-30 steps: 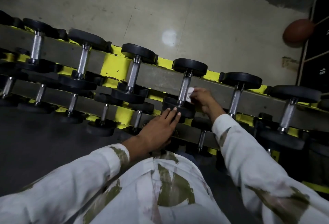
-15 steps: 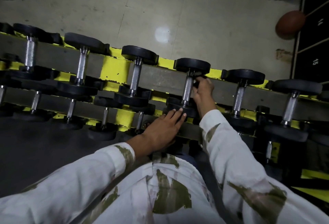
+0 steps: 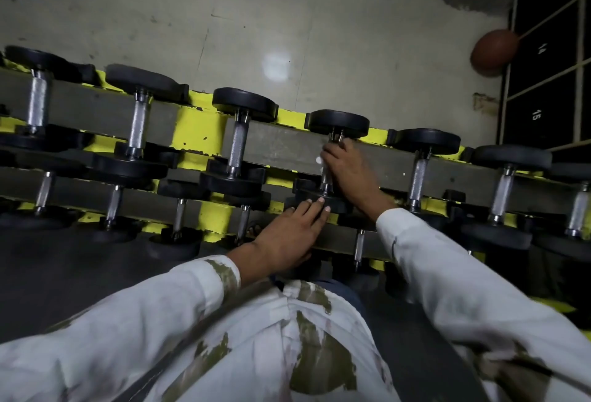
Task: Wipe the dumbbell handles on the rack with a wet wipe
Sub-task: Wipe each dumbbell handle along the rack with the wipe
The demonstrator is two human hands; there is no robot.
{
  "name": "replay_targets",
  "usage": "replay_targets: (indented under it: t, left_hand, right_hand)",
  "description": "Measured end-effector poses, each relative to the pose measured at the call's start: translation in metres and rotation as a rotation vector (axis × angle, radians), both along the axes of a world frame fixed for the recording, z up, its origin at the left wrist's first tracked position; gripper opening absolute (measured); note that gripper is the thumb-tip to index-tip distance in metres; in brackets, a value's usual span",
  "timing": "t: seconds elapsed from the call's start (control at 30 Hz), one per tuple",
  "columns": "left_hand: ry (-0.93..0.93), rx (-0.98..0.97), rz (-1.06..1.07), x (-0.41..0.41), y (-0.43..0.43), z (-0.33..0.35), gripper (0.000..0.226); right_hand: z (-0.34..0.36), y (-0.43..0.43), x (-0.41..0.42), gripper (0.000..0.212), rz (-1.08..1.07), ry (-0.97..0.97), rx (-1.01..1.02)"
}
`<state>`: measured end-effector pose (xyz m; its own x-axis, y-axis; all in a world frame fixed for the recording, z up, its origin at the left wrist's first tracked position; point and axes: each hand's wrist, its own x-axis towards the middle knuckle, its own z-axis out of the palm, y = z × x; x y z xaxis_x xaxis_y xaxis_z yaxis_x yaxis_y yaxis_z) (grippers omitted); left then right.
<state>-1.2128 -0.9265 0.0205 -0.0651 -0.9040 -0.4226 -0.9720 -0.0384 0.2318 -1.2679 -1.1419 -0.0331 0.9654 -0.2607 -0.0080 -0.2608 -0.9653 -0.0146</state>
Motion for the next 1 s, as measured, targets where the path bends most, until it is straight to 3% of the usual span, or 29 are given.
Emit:
replay_targets:
  t: [0.07, 0.17, 0.23, 0.37, 0.5, 0.67, 0.83, 1.0]
  left_hand:
    - [0.001, -0.002, 0.005, -0.001, 0.001, 0.000, 0.093]
    - [-0.003, -0.004, 0.025, -0.003, 0.002, 0.000, 0.093]
    - [-0.014, -0.013, 0.052, -0.007, 0.003, -0.001, 0.093]
    - [0.002, -0.005, 0.148, -0.020, 0.002, 0.000, 0.087]
    - [0.026, 0.004, 0.253, -0.035, 0.001, 0.005, 0.084]
    - [0.013, 0.013, 0.331, -0.050, -0.001, 0.008, 0.081]
    - [-0.027, 0.052, 0.371, -0.064, -0.006, 0.009, 0.078]
    - [-0.059, 0.068, 0.387, -0.071, -0.009, 0.005, 0.075]
  right_hand:
    - [0.009, -0.007, 0.009, 0.030, 0.110, 0.111, -0.077]
    - [0.028, -0.014, 0.023, 0.025, 0.029, 0.186, -0.162]
    - [0.035, -0.008, 0.028, 0.019, 0.029, 0.279, -0.092]
    - [0.036, 0.009, 0.032, 0.023, 0.277, 0.575, 0.088]
    - [0.051, -0.016, 0.039, 0.013, 0.286, 0.453, -0.030]
    - [0.050, -0.002, 0.010, 0.020, 0.415, 0.494, 0.179]
    - [0.053, -0.022, 0.014, 0.020, 0.513, 0.266, 0.051]
    - [0.040, -0.012, 0.000, 0.013, 0.586, 0.263, 0.188]
